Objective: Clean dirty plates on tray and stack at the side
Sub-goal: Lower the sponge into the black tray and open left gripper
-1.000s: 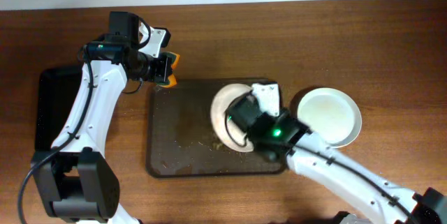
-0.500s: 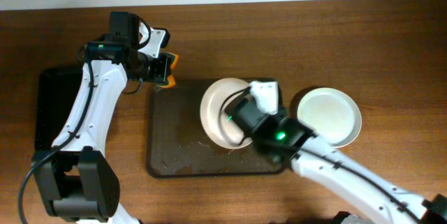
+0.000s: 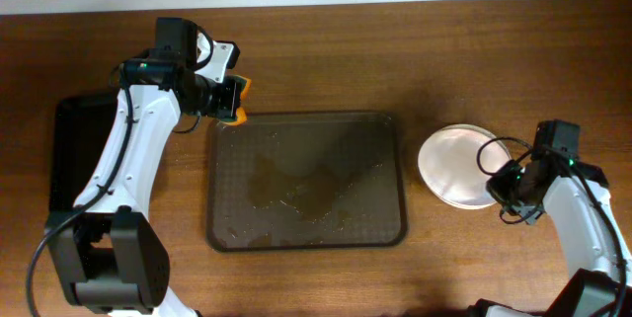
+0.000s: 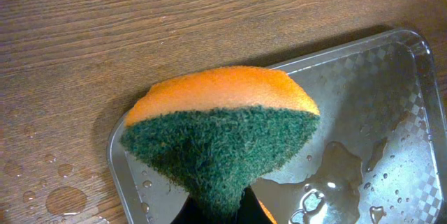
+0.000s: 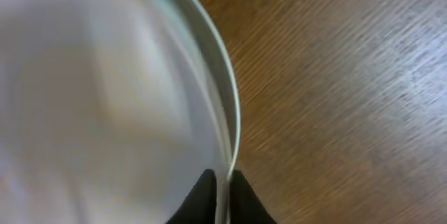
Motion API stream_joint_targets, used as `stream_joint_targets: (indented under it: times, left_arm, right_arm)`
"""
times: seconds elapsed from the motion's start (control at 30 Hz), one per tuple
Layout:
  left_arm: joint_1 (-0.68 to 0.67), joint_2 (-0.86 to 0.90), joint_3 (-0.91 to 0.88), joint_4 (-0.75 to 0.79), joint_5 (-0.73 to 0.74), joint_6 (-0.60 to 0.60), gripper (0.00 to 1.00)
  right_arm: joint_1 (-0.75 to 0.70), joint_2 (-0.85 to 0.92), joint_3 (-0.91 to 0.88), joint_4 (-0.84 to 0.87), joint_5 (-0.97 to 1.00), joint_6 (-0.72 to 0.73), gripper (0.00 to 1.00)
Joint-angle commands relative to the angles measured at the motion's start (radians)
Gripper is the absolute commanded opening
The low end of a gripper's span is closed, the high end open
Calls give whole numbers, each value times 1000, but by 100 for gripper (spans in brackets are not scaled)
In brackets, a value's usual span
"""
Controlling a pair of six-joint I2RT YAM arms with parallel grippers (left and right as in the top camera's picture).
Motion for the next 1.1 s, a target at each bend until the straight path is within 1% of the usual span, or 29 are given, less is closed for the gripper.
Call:
stream_joint_targets:
  times: [0.0,0.03,0.07,0.1,0.13,0.17,0.23,0.27,0.3,0.37,0.43,0.47,0.5,0.6,0.63,0.67,0.7,0.77,0.83,0.87,0.97,1.07]
  left_arm:
    - [6,9,-5,0,-66,6,0]
    - [12,8,-5,-5,-69,6,0]
    - [36,6,0,-19,-82,5,0]
    - [65,3,10,-42,-112,6,0]
    - [104,-1,32,-84,-158,6,0]
    - [147,-3,43,-122,-215,6,0]
    - [232,-5,43,-189,-339,7,0]
    - [262,-5,43,-204,-370,7,0]
    - [321,-2,31,-190,-389,6,0]
    - [390,17,-10,-135,-389,6,0]
    - [428,49,-55,-77,-390,6,0]
    - [444,71,-68,-60,-390,6,6]
    - [455,87,-71,-54,-390,6,10]
    - [489,161,-71,-26,-390,6,14]
    - [489,182,-71,-18,-390,6,21]
    - [489,200,-71,-10,-389,6,69]
    - [489,203,-71,-3,-388,5,100]
    - [484,203,-67,32,-335,7,100]
    - [466,203,-67,68,-313,21,100]
    - [446,203,-67,89,-297,61,98]
    - [393,203,-67,128,-296,100,95]
    - [359,203,-67,154,-295,100,95]
  right_arm:
    - [-1,-2,-3,29,-26,-13,49]
    - [-1,-2,14,34,-109,-26,62]
    - [2,-3,42,29,-200,-83,64]
    - [6,-5,92,5,-289,-150,63]
    - [25,-6,141,-20,-304,-169,61]
    - [65,-6,184,-42,-304,-173,62]
    - [151,-6,200,-31,-301,-173,62]
    - [211,-6,200,-23,-263,-177,62]
    - [272,-6,200,-19,-214,-177,64]
    - [363,-6,200,-20,-158,-180,65]
    - [406,-6,200,-19,-154,-180,65]
    - [421,-6,200,-19,-153,-181,65]
    - [427,-6,200,-20,-153,-181,66]
    - [427,-6,200,-23,-154,-181,66]
    - [427,-6,200,-23,-153,-181,66]
    - [427,-6,200,-23,-153,-193,66]
    - [427,-6,200,-23,-153,-199,66]
    - [427,-6,200,-22,-153,-199,66]
    - [427,-6,200,-23,-153,-199,66]
    - [427,-6,200,-23,-153,-199,66]
    - [427,-5,200,-23,-153,-199,67]
    - [427,-5,200,-23,-153,-199,67]
